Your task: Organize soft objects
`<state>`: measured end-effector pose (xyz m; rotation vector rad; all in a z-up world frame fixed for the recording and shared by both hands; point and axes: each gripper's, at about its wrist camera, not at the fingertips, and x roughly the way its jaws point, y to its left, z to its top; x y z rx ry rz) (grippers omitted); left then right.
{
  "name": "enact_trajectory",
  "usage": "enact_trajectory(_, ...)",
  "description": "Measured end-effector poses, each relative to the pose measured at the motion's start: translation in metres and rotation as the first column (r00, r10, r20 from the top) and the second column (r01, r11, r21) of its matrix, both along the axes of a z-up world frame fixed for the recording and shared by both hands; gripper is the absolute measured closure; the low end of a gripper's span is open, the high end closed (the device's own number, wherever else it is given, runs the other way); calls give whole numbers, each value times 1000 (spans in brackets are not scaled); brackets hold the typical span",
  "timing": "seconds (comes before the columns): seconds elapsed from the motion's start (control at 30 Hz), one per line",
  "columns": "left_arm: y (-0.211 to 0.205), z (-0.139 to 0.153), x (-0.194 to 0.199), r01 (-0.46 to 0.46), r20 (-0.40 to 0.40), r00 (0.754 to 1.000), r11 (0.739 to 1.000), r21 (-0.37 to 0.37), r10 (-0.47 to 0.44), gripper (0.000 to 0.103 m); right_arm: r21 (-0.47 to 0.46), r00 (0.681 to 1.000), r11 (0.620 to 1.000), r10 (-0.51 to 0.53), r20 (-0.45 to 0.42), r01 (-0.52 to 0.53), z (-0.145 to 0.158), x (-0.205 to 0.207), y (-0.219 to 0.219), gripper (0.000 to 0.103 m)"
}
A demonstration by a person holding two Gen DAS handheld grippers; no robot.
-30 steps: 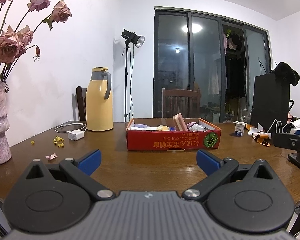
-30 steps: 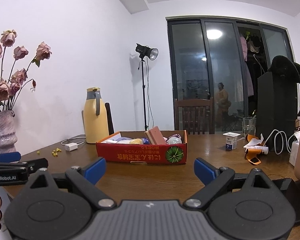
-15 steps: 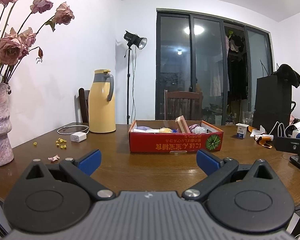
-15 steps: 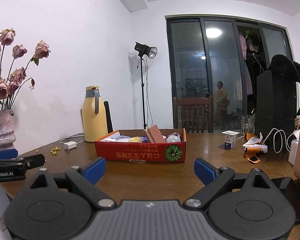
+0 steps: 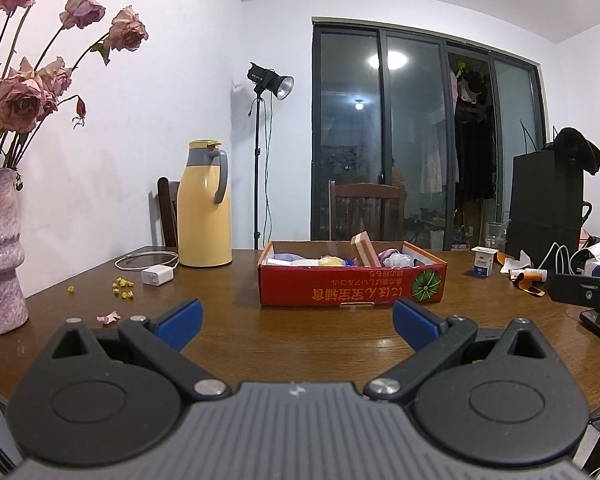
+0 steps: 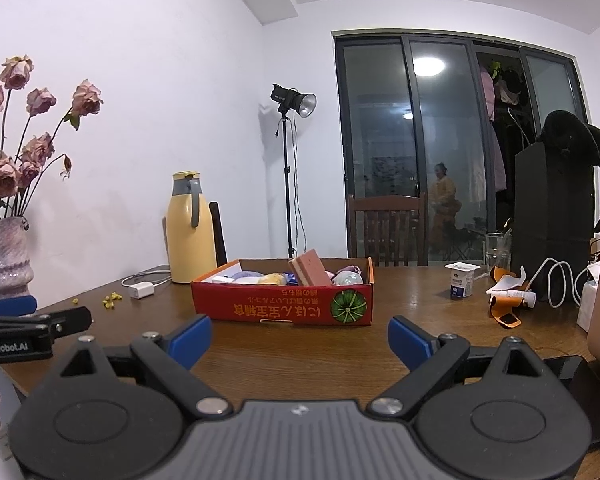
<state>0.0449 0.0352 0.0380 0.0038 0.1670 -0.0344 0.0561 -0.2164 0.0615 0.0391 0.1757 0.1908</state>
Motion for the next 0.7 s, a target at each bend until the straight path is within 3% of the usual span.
enact_trajectory(0.7, 1, 1, 1, -2, -1, 1000, 1000, 0, 2, 0, -2, 1000, 1000, -1, -7, 1, 0, 0, 0, 8)
